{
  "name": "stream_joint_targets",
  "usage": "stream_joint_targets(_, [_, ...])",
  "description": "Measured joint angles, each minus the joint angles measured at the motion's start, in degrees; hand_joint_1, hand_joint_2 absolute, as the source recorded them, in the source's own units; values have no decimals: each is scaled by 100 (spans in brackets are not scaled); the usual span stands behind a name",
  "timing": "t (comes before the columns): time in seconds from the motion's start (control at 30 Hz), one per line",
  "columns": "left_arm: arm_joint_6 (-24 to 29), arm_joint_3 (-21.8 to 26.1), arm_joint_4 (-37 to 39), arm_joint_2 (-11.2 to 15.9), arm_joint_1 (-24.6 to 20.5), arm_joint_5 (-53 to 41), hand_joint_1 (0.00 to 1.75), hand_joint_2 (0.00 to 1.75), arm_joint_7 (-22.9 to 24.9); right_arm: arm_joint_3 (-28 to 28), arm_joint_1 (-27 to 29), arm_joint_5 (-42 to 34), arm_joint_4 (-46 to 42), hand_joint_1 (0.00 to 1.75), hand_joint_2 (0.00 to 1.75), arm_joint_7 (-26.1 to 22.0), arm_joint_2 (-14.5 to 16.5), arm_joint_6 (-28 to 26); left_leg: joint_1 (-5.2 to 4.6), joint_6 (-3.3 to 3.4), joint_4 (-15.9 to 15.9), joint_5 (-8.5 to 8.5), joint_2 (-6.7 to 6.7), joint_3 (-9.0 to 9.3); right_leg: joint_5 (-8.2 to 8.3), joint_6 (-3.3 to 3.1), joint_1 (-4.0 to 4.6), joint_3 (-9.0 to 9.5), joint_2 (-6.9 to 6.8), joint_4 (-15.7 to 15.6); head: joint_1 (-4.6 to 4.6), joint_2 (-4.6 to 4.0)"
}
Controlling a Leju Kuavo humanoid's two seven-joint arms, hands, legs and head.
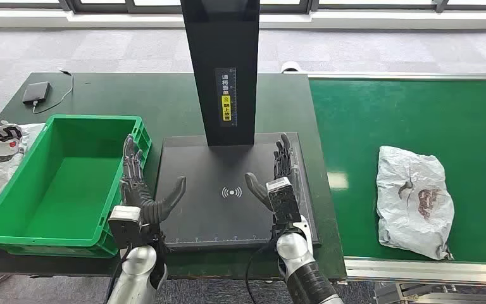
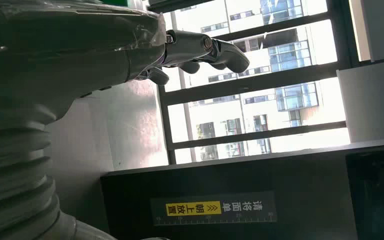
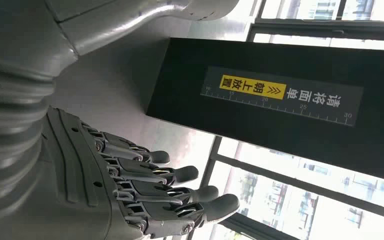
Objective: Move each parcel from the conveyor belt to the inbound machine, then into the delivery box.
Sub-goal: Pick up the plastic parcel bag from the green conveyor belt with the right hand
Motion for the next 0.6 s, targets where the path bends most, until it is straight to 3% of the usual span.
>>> stream_joint_targets(0.3, [1, 3, -2, 0, 1, 15, 0, 175, 0, 0, -22, 25, 72, 0, 175, -1, 3, -187, 0, 0, 0, 0, 0, 0, 0, 0, 0, 0, 0, 0, 0, 1])
stream_joint_targets(0.43, [1, 8, -2, 0, 3, 41, 0, 175, 0, -1, -205, 575, 468, 0, 175, 18, 14, -1161, 0, 0, 0, 0, 0, 0, 0, 0, 0, 0, 0, 0, 0, 1])
stream_joint_targets(0.5, [-8, 16, -2, 0, 6, 55, 0, 175, 0, -86, -298, 1391, 704, 0, 175, 173, 13, -1734, 0, 0, 1, 0, 0, 1, 0, 0, 0, -1, 0, 0, 0, -1])
stream_joint_targets(0.6, [-51, 24, -2, -2, 10, 59, 0, 175, 0, -844, -300, 4169, 665, 0, 175, 801, 32, -2011, -1, 1, 2, 1, -7, 0, 1, 0, 0, 1, -6, 0, 0, -1])
